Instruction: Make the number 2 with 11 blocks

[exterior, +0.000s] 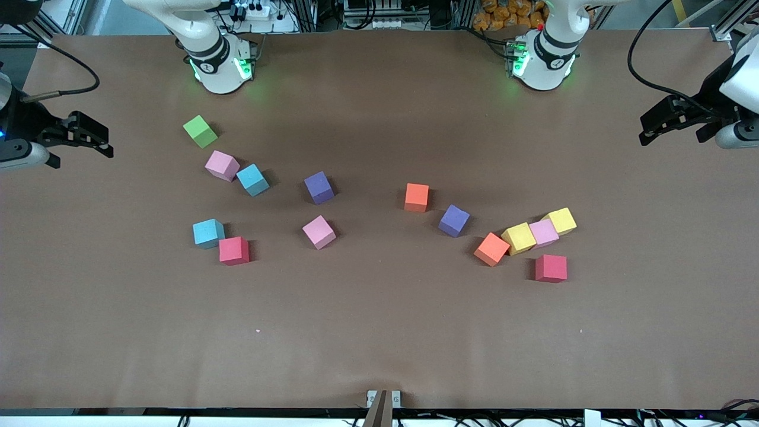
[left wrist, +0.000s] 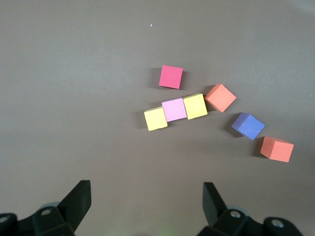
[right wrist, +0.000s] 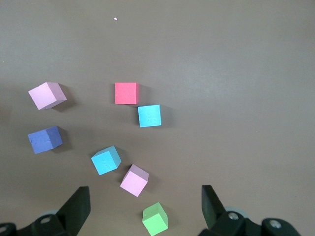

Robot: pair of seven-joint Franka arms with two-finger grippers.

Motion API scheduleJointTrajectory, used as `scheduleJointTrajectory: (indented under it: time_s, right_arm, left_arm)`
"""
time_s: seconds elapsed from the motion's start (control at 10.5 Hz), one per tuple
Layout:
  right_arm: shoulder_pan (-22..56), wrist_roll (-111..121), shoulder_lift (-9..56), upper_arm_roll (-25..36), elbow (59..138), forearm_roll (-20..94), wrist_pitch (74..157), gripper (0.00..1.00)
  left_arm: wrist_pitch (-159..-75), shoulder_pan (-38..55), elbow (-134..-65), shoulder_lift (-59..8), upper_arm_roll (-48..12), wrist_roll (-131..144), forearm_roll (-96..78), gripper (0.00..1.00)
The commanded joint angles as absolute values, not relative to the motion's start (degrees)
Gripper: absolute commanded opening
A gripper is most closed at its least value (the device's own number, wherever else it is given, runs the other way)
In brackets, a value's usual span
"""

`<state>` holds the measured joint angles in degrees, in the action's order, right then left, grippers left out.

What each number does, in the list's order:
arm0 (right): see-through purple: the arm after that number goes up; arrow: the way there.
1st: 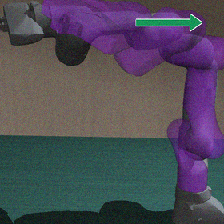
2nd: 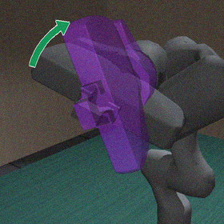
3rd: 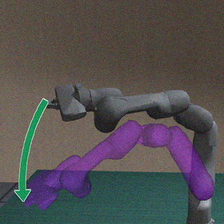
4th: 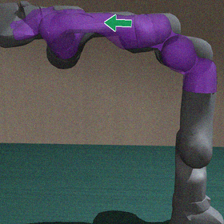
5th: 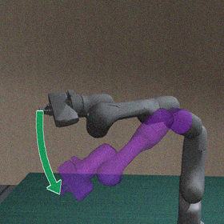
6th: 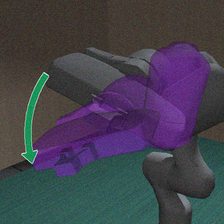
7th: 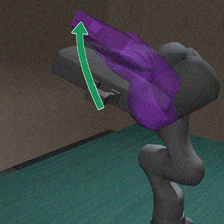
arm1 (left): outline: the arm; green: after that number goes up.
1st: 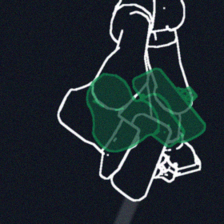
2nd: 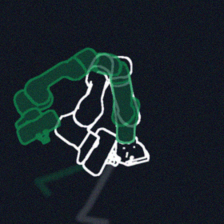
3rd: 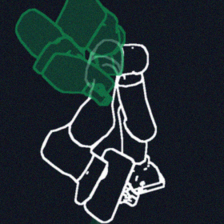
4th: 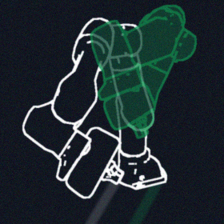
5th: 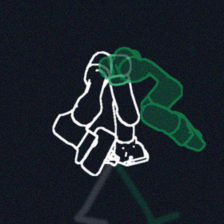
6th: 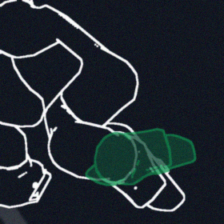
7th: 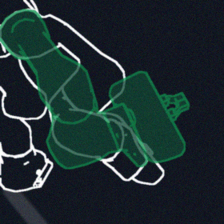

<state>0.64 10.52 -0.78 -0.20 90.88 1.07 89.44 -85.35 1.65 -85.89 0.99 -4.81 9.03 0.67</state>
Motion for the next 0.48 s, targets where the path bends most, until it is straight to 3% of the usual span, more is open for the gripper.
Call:
scheduleJointTrajectory:
  time_s: [0.0, 0.38]
  right_arm:
    - [0.53, 9.58, -0.18, -0.35, 89.82, 0.18, 89.21, 1.00]
    - [0.62, 9.49, 0.18, -0.35, 89.82, 0.18, 89.21, 1.00]
  left_arm:
    - [-84.37, 1.49, -85.08, 0.79, -5.01, 7.91, 1.85, 1.00]
    - [-84.37, 2.80, -85.34, -1.40, -5.71, 8.69, 0.88, 1.00]
